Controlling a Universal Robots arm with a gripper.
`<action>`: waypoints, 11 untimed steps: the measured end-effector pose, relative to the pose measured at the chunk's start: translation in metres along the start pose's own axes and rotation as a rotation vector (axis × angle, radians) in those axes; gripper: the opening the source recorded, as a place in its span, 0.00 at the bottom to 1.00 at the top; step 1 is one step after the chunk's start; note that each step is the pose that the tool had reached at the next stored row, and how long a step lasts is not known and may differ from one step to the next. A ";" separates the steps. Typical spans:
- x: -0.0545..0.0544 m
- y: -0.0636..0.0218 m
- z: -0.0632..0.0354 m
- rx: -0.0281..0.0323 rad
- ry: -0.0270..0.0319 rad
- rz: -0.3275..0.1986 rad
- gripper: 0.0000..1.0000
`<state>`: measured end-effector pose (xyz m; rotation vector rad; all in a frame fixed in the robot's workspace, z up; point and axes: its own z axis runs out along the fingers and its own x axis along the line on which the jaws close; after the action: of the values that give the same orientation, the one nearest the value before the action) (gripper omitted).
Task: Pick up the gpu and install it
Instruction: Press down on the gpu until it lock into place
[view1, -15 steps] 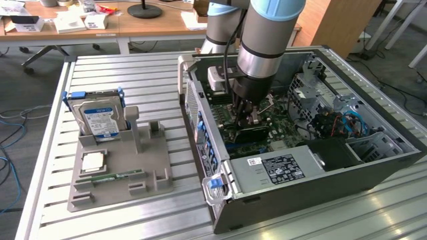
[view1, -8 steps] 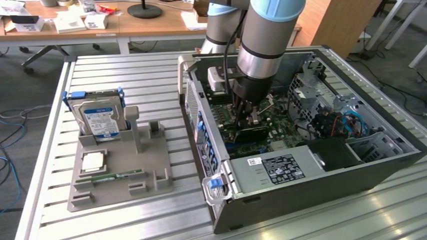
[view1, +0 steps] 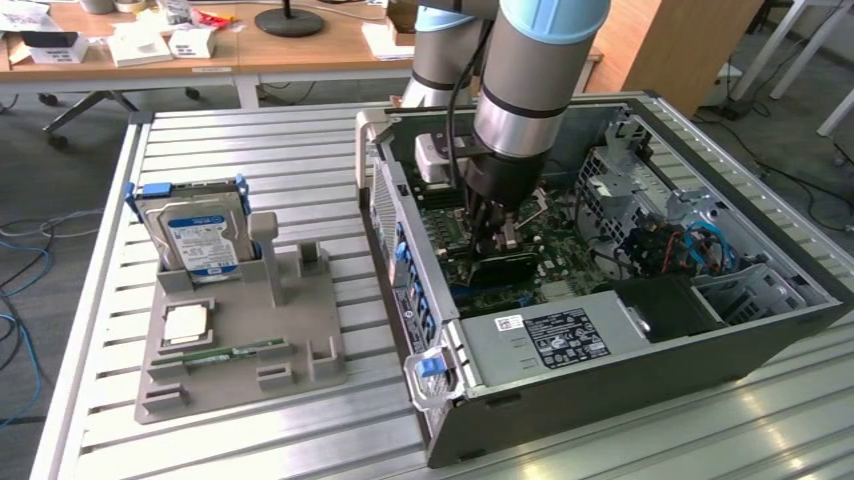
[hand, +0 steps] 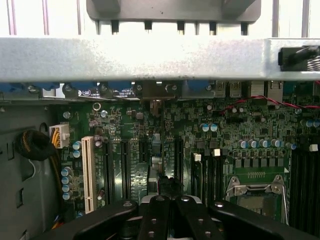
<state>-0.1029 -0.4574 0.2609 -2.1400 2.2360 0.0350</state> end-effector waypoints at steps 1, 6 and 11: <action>0.000 0.0000 0.0000 0.0000 0.0000 0.000 0.11; 0.000 0.0000 0.0000 0.0000 -0.0001 0.000 0.11; 0.000 0.0000 -0.0011 0.0005 -0.0014 0.000 0.11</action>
<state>-0.1029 -0.4572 0.2619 -2.1390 2.2350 0.0359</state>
